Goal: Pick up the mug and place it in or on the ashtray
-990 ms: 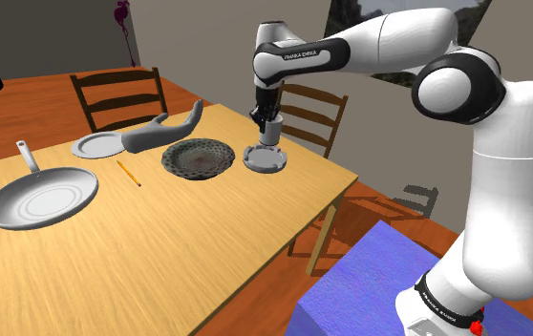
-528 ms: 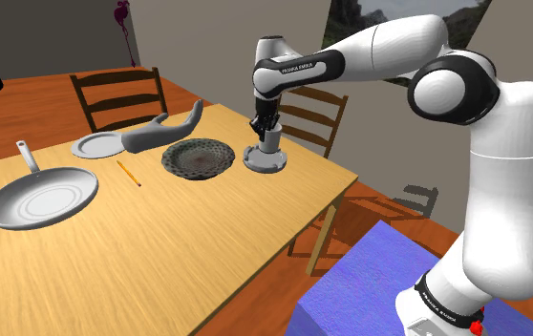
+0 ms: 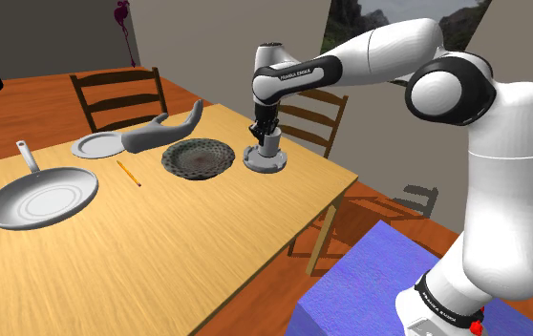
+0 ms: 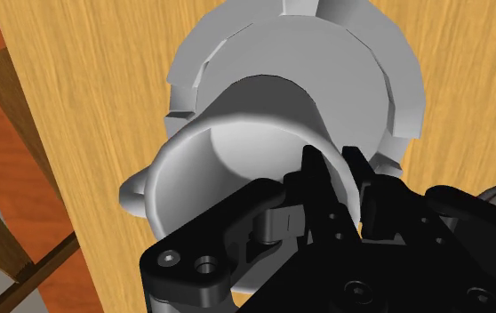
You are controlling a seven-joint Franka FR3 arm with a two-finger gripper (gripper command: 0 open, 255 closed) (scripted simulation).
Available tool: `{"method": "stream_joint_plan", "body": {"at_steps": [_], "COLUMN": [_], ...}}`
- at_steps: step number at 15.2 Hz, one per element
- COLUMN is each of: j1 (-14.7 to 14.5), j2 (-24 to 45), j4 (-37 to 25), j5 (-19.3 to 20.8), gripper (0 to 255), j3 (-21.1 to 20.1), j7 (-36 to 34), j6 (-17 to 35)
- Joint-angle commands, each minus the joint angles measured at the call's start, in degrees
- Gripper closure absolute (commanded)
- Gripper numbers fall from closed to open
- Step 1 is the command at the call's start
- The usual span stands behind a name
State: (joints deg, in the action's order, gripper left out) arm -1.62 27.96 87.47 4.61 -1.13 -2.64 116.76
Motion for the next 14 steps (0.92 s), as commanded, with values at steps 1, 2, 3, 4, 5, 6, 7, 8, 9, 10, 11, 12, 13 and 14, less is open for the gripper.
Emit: {"method": "stream_joint_plan", "body": {"at_steps": [1,2,3,4,5,6,7,8,9,10,11,12,13,14], "j1": [0.0,0.0,0.0,0.0,0.0,0.0,0.0,0.0,-0.1,-0.1,-0.2,-0.2,-0.2,-0.2], "j2": [0.0,0.0,0.0,0.0,0.0,0.0,0.0,0.0,-0.6,-1.2,-1.7,-2.1,-2.1,-2.1], "j4": [0.0,0.0,0.0,0.0,0.0,0.0,0.0,0.0,-1.0,-2.0,-3.2,-4.2,-4.2,-4.2], "j5": [0.0,0.0,0.0,0.0,0.0,0.0,0.0,0.0,0.0,-0.1,-0.1,-0.2,-0.2,-0.2], "gripper": [255,255,0,0,0,0,0,0,0,0,0,0,0,0], "j3": [0.0,0.0,0.0,0.0,0.0,0.0,0.0,0.0,0.0,-0.1,-0.1,-0.1,-0.1,-0.1], "j7": [0.0,0.0,0.0,0.0,0.0,0.0,0.0,0.0,0.0,0.1,0.1,0.1,0.1,0.1], "j6": [0.0,0.0,0.0,0.0,0.0,0.0,0.0,0.0,-1.6,-3.2,-4.9,-6.2,-6.2,-6.2]}}
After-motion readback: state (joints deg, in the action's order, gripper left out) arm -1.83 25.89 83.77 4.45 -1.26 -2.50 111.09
